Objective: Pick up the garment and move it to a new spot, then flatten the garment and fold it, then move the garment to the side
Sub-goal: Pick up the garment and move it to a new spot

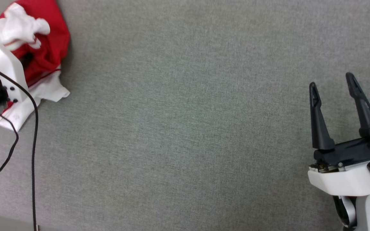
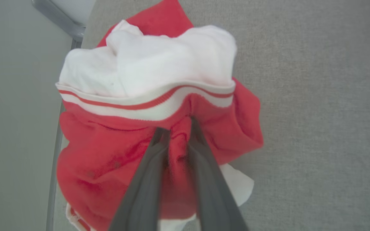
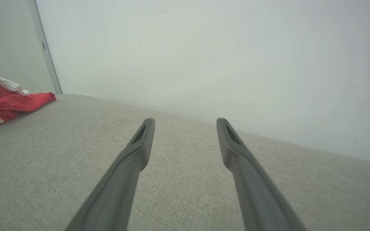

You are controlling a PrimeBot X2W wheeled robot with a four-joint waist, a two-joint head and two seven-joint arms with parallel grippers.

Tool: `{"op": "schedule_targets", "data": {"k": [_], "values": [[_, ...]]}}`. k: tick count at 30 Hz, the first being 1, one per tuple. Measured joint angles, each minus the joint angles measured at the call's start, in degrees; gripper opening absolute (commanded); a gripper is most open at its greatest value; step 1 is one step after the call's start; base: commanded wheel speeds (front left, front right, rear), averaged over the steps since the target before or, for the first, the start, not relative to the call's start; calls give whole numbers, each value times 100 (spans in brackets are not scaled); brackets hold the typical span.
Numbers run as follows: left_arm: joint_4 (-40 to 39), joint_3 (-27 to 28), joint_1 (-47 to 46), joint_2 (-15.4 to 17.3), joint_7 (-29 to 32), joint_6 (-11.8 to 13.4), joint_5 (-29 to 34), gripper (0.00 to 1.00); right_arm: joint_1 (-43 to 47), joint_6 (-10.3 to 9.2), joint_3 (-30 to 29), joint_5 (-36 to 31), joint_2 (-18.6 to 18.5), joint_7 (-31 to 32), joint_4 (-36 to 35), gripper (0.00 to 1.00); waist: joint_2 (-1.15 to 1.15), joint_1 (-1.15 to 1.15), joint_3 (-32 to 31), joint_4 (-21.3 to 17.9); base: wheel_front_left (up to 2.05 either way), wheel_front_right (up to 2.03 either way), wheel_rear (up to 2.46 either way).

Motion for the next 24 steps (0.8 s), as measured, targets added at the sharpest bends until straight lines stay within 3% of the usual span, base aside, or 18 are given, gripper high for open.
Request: {"op": "schedule_targets", "data": {"k": [10, 24], "values": [[-500, -595, -546, 18, -1025, -1, 666, 0, 181, 0, 54, 118, 135, 0, 129, 100, 0, 0, -678, -3, 0, 0, 0], [-1622, -1051, -836, -761, -1436, 256, 1248, 0, 270, 0, 55, 504, 191, 0, 178, 100, 0, 0, -1118, -653, 0, 0, 0]]}}
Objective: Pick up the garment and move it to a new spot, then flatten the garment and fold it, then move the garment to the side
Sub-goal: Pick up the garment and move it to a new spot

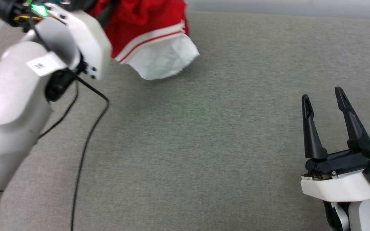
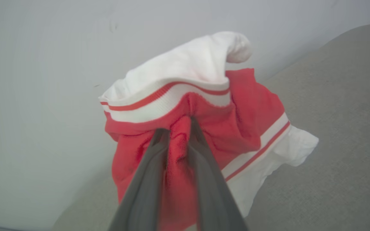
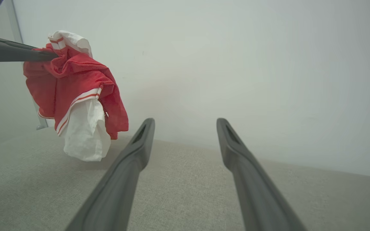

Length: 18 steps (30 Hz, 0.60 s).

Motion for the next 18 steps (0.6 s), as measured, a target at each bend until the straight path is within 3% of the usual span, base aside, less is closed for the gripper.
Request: {"op": "schedule_targets", "data": {"k": [10, 18], "values": [[-294, -523, -12, -832, -127, -52, 176, 0, 13, 0, -76, 237, -1, 0, 8, 100, 0, 0, 3, -586, 0, 0, 0], [45, -1159, 397, -1605, -425, -152, 205, 0, 19, 0, -148, 292, 0, 0, 7, 100, 0, 0, 102, -828, 0, 0, 0]]}}
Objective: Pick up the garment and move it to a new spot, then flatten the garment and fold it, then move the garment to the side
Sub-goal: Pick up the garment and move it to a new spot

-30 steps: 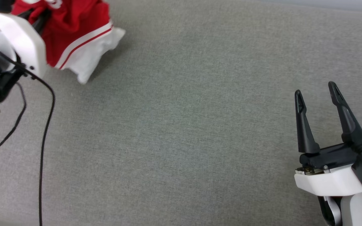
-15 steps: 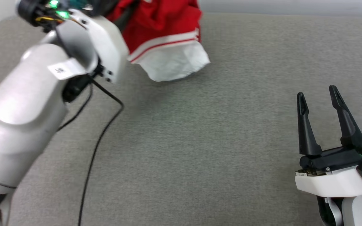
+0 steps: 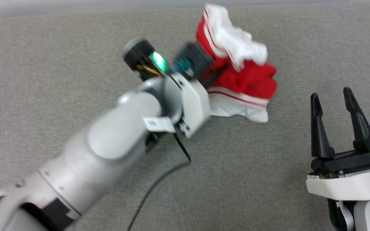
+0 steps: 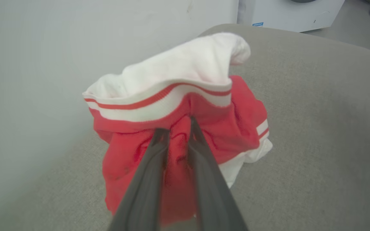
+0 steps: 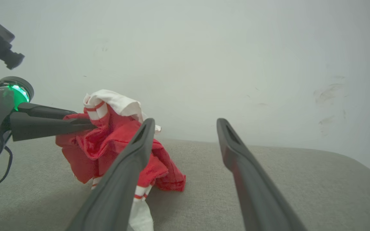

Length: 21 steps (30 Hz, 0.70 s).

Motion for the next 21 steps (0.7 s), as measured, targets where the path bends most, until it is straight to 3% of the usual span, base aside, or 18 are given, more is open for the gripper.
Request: {"op": "schedule_targets", "data": {"k": [9, 18, 19, 20, 21], "values": [[771, -985, 694, -840, -187, -75, -11, 0, 15, 0, -65, -1, 1, 0, 23, 100, 0, 0, 66, -57, 0, 0, 0], [1259, -1458, 1151, -1178, -299, -97, -125, 0, 18, 0, -109, -1, 1, 0, 109, 100, 0, 0, 45, -54, 0, 0, 0], [1290, -1470, 1149, -1199, -371, -98, -115, 11, 19, 0, -114, -1, 1, 0, 123, 100, 0, 0, 32, -46, 0, 0, 0], [1329, -1478, 1141, -1213, -467, -98, -94, 62, 20, 0, -122, -1, 1, 0, 137, 100, 0, 0, 14, -37, 0, 0, 0], [1367, -1484, 1124, -1217, -610, -99, -34, 100, 27, 0, -136, -1, 1, -1, 151, 100, 0, 0, -10, -26, 0, 0, 0]]}}
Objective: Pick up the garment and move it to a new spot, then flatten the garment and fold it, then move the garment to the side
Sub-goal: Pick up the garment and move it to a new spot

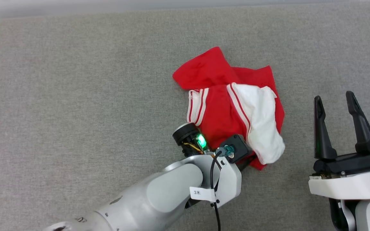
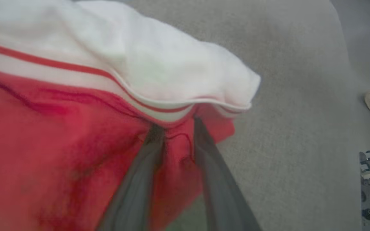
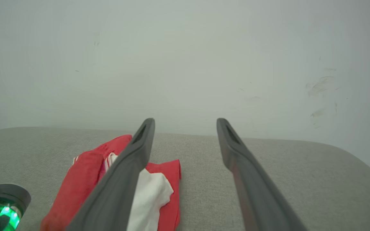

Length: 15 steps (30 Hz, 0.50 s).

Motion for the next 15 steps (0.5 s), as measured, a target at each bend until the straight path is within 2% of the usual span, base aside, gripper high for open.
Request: {"op": "schedule_targets", "data": {"k": [2, 9, 15], "values": [[57, 24, -80, -16, -269, 49, 91, 100, 24, 0, -11, 0, 0, 1, 40, 100, 0, 0, -64, 20, 0, 0, 0], [-45, 446, -154, -14, -999, 493, 87, 100, 214, 0, -76, 0, 1, 1, 187, 100, 0, 0, -407, 103, 0, 0, 0], [-543, 1033, -61, 315, -1200, 1103, 167, 100, 371, 0, -125, -9, 2, 1, 313, 100, 0, 0, -721, 201, 0, 0, 0]]}}
